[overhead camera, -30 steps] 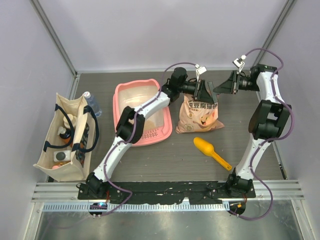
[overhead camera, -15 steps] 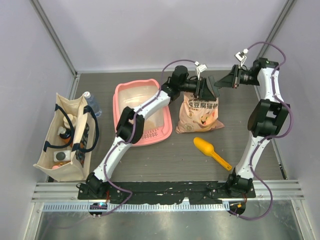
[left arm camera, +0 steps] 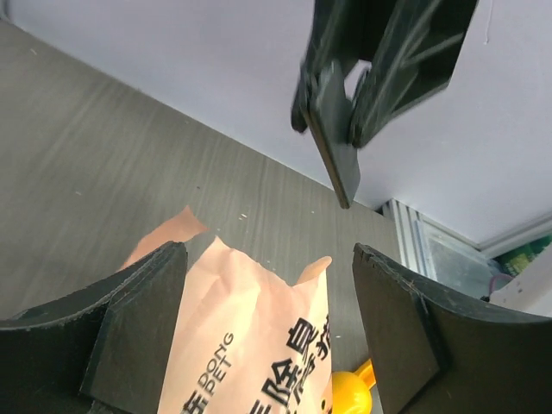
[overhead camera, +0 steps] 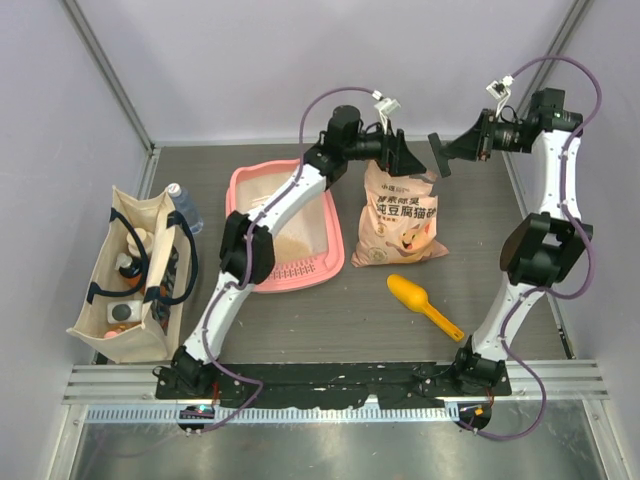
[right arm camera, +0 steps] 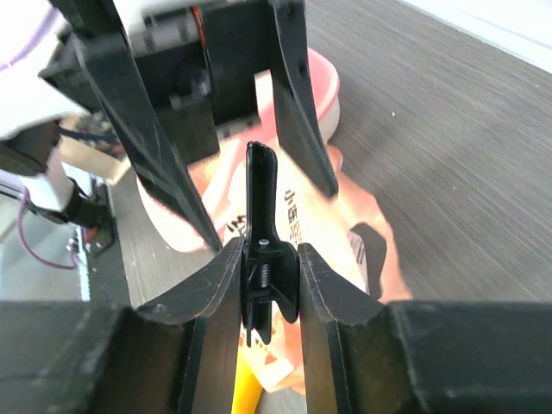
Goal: Fill the litter box with clean litter
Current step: Pick up the clamp at the center of the board.
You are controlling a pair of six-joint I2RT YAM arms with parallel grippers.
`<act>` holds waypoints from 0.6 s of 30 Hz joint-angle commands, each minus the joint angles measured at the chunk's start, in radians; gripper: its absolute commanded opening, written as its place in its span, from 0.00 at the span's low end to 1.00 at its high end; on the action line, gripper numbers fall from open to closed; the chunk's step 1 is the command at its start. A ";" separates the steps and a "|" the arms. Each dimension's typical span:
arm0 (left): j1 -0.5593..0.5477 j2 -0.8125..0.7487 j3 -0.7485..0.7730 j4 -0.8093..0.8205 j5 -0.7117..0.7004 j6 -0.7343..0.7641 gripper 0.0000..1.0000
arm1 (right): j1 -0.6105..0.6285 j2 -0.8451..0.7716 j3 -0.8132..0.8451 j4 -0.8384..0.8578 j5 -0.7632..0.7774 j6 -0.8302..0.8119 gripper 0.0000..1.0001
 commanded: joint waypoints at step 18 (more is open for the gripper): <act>-0.013 -0.581 -0.515 -0.074 0.057 0.518 0.61 | 0.213 -0.778 -0.712 0.316 0.391 -0.197 0.01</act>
